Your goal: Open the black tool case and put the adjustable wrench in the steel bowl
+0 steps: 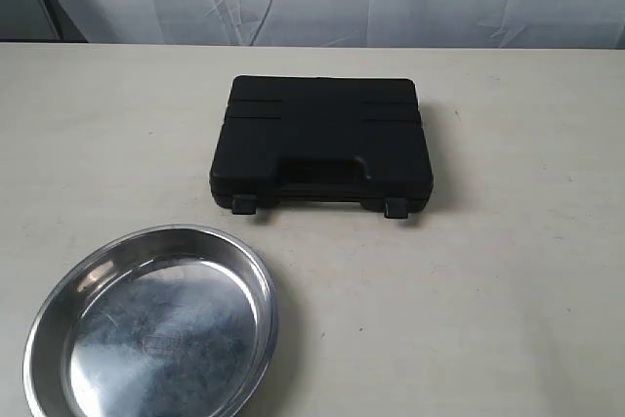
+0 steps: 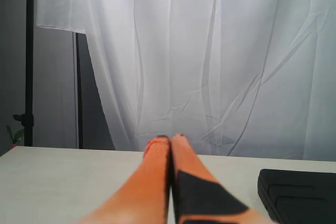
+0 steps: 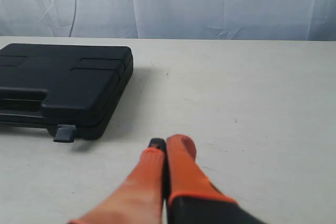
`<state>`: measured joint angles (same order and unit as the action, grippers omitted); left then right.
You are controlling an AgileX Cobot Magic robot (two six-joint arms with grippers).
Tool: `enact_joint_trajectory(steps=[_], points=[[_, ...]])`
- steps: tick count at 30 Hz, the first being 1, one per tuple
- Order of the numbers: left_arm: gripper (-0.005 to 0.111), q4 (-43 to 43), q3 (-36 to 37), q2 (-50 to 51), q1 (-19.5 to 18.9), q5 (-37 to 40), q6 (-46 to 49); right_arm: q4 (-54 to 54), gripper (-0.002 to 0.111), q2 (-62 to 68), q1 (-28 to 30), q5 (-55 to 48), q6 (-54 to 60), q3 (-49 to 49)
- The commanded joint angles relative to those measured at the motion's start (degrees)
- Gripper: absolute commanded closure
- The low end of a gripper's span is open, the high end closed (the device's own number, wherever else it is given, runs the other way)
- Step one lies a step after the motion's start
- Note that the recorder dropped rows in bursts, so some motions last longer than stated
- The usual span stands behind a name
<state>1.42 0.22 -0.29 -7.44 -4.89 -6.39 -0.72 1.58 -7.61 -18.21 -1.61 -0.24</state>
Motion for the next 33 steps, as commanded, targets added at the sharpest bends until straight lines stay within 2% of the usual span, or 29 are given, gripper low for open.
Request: enact_joint_trajectory(steps=[1, 10, 13, 15, 19, 21, 23, 26, 30, 33], points=[[0.106, 0.25, -0.22, 0.29, -0.03, -0.31, -0.05, -0.04, 0.109, -0.35, 0.2, 0.79, 0.24, 0.24], [0.106, 0.25, -0.22, 0.29, -0.03, -0.31, -0.05, 1.6, 0.109, -0.35, 0.2, 3.19, 0.57, 0.24], [0.106, 0.25, -0.22, 0.29, -0.03, -0.31, -0.05, 6.73, 0.109, -0.35, 0.2, 10.69, 0.57, 0.24], [0.106, 0.23, -0.22, 0.29, 0.09, -0.31, -0.05, 6.47, 0.109, -0.35, 0.2, 17.51, 0.57, 0.24], [0.106, 0.23, -0.22, 0.29, 0.2, -0.31, -0.05, 0.36, 0.109, -0.35, 0.2, 31.54, -2.74, 0.24], [0.106, 0.23, -0.22, 0.29, 0.2, -0.31, -0.05, -6.56, 0.109, -0.35, 0.2, 36.9, -9.45, 0.24], [0.106, 0.23, -0.22, 0.29, 0.2, -0.31, -0.05, -13.21, 0.109, -0.35, 0.2, 37.94, -18.92, 0.24], [0.106, 0.23, -0.22, 0.29, 0.2, -0.31, -0.05, -12.26, 0.109, -0.35, 0.2, 37.33, -25.16, 0.24], [0.106, 0.23, -0.22, 0.29, 0.2, -0.31, -0.05, -2.46, 0.109, 0.42, 0.2, 36.71, -25.48, 0.24], [0.106, 0.23, -0.22, 0.29, 0.2, -0.31, -0.05, -1.81, 0.109, 4.41, 0.2, 29.91, -24.19, -4.73]])
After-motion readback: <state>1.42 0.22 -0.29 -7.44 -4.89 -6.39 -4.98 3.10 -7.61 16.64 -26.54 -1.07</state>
